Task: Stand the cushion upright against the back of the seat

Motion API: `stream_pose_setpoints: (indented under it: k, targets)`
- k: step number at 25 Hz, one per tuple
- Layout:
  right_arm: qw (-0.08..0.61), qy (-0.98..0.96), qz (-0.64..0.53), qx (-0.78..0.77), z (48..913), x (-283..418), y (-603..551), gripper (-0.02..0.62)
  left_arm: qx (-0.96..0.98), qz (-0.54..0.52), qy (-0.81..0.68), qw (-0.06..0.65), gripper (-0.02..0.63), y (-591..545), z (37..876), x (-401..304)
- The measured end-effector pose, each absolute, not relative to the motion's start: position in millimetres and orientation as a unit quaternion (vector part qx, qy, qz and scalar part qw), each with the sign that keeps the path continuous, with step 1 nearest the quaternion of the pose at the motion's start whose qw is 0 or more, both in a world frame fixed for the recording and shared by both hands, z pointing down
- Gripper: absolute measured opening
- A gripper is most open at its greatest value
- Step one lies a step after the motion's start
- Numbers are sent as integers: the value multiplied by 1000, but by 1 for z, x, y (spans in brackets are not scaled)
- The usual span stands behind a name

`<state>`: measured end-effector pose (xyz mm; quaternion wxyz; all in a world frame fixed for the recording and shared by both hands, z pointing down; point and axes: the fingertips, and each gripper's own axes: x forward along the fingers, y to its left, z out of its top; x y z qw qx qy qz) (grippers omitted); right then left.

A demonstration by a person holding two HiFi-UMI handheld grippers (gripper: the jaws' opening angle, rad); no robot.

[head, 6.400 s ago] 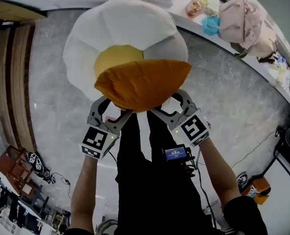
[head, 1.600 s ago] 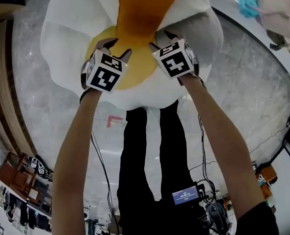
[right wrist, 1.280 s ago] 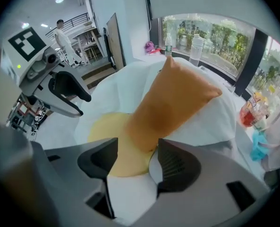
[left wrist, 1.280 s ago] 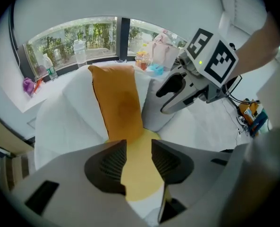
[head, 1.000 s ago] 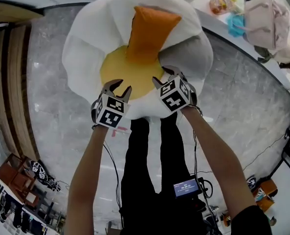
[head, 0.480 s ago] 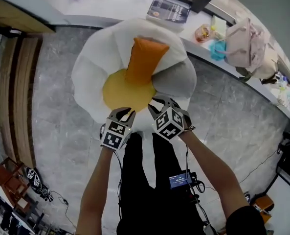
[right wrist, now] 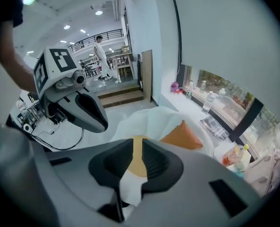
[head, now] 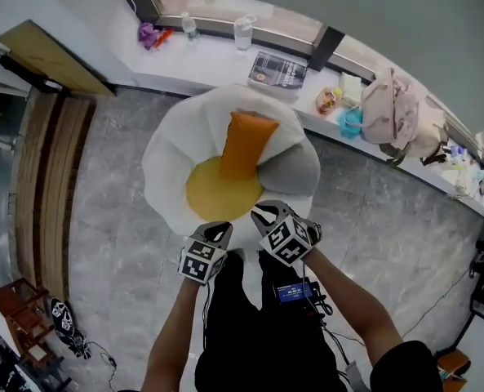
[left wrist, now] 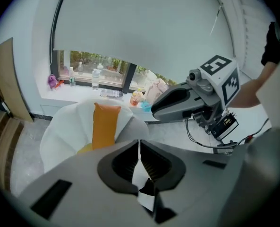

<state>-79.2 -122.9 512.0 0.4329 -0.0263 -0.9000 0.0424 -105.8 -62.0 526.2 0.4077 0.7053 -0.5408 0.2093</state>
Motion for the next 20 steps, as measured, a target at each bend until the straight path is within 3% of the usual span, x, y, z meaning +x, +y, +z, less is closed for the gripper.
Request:
stream_pose_setpoints:
  k: [20]
  targets:
    - [378, -919, 89, 65, 416, -90, -70, 18, 722, 113, -581, 357, 14, 14, 397, -136]
